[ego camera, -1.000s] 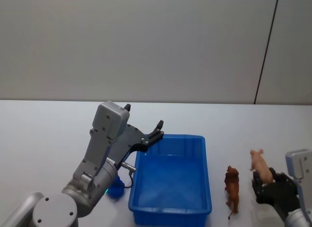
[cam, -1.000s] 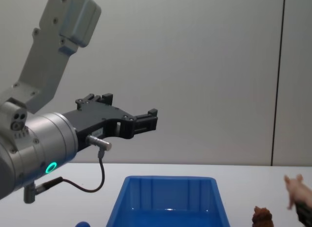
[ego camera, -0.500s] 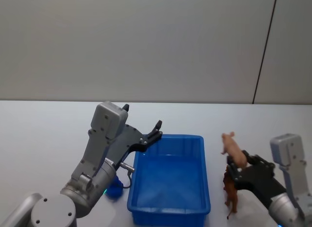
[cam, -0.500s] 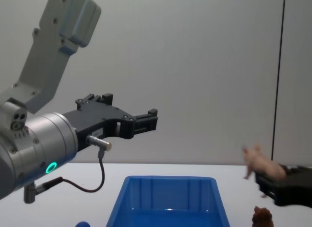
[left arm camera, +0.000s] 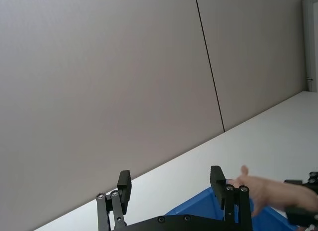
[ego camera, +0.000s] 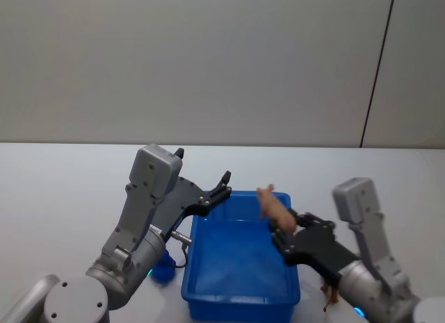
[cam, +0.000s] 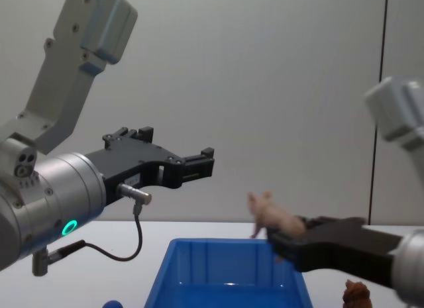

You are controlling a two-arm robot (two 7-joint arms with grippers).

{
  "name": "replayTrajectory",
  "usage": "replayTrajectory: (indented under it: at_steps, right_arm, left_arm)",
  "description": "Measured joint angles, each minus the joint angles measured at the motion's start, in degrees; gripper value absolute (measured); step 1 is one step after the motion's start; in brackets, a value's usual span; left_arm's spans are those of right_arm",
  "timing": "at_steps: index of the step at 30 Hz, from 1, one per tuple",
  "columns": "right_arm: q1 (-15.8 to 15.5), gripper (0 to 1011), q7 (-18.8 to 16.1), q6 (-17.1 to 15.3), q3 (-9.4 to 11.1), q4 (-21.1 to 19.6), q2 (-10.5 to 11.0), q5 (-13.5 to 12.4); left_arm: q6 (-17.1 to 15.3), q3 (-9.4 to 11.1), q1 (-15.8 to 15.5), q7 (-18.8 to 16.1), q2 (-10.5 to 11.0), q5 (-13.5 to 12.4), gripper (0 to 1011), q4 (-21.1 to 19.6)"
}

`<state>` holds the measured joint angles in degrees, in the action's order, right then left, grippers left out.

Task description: Pick up the two dolls from the table and place them into the box.

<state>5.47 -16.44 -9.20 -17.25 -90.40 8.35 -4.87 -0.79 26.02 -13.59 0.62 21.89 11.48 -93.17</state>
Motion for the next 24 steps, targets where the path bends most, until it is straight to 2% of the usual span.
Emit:
replayTrajectory:
  at_steps: [4,12,19,24]
  right_arm:
    - [1.37,400,-1.42,-0.26,-0.59,1.69,-1.04,0.47]
    - [4.08,683,-3.28,-0.91,-1.66,5.3,-3.09,1.32]
    - [4.98,900,-2.32,-1.27,-1.85,6.59,-3.72,1.54]
    - [4.9,1001,-0.42,-1.33,-1.66,6.57,-3.64,1.55]
  left_arm:
    - [0.0,0.0,0.0,0.0,0.0,0.0,1001,0.0]
    - [0.0,0.0,0.0,0.0,0.0,0.0,1001,0.0]
    - [0.0,0.0,0.0,0.0,0.0,0.0,1001,0.0]
    - [0.0,0.0,0.0,0.0,0.0,0.0,1001,0.0]
